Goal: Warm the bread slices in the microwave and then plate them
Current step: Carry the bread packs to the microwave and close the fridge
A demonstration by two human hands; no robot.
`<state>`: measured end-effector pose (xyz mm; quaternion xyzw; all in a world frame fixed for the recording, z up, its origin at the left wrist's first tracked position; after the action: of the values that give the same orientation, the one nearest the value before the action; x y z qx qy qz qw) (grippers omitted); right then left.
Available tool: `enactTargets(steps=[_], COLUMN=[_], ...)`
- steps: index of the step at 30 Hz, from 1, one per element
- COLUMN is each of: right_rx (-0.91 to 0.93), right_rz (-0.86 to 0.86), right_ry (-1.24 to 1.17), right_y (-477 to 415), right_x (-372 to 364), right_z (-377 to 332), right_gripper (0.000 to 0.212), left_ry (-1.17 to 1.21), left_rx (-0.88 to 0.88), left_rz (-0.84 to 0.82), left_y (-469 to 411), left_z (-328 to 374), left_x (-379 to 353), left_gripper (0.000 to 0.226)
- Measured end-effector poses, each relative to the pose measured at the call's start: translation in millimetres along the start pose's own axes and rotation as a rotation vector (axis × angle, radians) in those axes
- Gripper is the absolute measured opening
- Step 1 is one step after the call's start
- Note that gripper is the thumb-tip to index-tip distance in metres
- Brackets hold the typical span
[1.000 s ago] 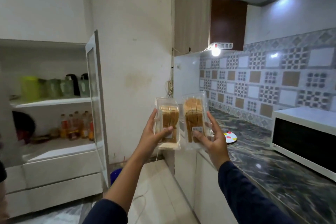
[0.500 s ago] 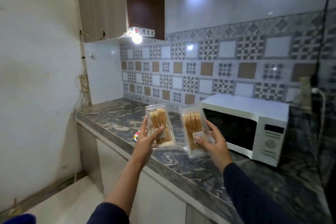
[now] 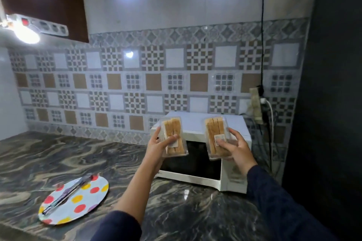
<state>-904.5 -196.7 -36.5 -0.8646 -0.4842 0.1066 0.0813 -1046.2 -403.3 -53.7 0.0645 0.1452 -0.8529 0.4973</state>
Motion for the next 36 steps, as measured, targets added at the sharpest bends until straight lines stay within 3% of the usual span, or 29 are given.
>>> enactTargets(steps=[3,10,20,23,29,36], right_rx=[-0.043,-0.153,-0.268,-0.277,-0.243,-0.224], right_rz=[0.085,0.207,0.307,0.323,0.402,0.421], right_ry=[0.016,-0.073,0.028,0.178,0.671,0.691], right_y=[-30,-95,-173,-186,-202,-212], right_x=[3,-14,-31,-31,-25,-20], right_z=[12,24,58,56,50,58], right_gripper=[0.052,0.040,0.038,0.031,0.025,0.056], left_ry=[-0.027,-0.029,-0.325,-0.481,-0.723,-0.741], left_rx=[0.053,0.125,0.226,0.225,0.100,0.068], left_rz=[-0.011,-0.065,-0.093,-0.100,-0.048,-0.112], left_y=[-44,-142,-232,-245,-262,-272], left_z=[-12,-29,-55,-57,-52,-56], left_x=[-2,-1,5,4,3,-1], left_gripper=[0.106,0.079,0.092,0.101,0.080,0.070])
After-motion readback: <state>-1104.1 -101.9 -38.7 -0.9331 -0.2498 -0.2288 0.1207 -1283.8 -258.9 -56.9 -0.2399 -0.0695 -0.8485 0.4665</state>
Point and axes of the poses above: each hand's wrist, its own y-axis away from the middle knuckle, its own x-axis out of the back of the hand, z = x × y, the point moved 7 cm from there along -y, towards the middle knuckle, and after that the axes turned 3 degrees about -y, right-handed, at the moved point
